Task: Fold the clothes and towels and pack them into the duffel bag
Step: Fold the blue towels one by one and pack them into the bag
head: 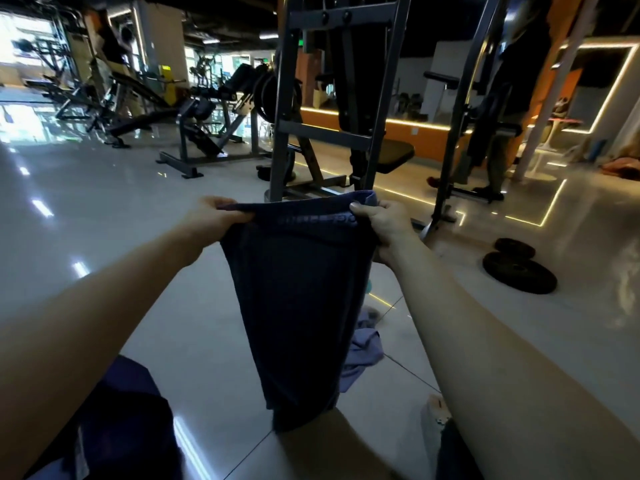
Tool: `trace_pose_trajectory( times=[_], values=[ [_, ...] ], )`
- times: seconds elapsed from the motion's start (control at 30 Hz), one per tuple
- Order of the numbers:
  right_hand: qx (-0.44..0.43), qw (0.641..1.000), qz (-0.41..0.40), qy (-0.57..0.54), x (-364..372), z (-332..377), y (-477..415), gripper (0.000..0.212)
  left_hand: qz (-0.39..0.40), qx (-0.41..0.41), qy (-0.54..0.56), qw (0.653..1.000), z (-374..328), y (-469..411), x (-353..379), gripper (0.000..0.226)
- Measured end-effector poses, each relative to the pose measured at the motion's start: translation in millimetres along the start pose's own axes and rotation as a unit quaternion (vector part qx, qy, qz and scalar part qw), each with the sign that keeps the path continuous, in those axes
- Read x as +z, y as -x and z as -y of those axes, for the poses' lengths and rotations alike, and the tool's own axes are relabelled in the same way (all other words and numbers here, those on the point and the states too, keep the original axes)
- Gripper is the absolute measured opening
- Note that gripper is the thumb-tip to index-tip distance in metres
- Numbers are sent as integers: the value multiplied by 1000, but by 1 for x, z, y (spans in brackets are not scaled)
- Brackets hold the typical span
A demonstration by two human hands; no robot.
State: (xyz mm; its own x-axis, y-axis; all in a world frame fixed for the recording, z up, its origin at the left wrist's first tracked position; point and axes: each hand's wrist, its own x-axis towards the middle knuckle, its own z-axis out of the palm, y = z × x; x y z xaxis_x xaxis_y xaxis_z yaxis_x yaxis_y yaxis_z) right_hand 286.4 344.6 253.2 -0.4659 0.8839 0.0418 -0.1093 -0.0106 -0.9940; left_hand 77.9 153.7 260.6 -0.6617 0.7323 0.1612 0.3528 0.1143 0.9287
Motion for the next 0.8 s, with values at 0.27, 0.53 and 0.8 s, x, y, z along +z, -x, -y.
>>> trace_pose_trajectory(
  times=[0.27,0.53,0.8],
  values=[
    [-51,998,-23,-11,-9,16,2,23,-59,31,119,991,-17,5,-28,5],
    [-94,994,-43,42,-15,18,16,4,-148,40,135,979,-21,15,-36,10],
    [-121,992,-16,-4,1,28,13,17,-267,44,169,948,-34,9,-38,17]
  ],
)
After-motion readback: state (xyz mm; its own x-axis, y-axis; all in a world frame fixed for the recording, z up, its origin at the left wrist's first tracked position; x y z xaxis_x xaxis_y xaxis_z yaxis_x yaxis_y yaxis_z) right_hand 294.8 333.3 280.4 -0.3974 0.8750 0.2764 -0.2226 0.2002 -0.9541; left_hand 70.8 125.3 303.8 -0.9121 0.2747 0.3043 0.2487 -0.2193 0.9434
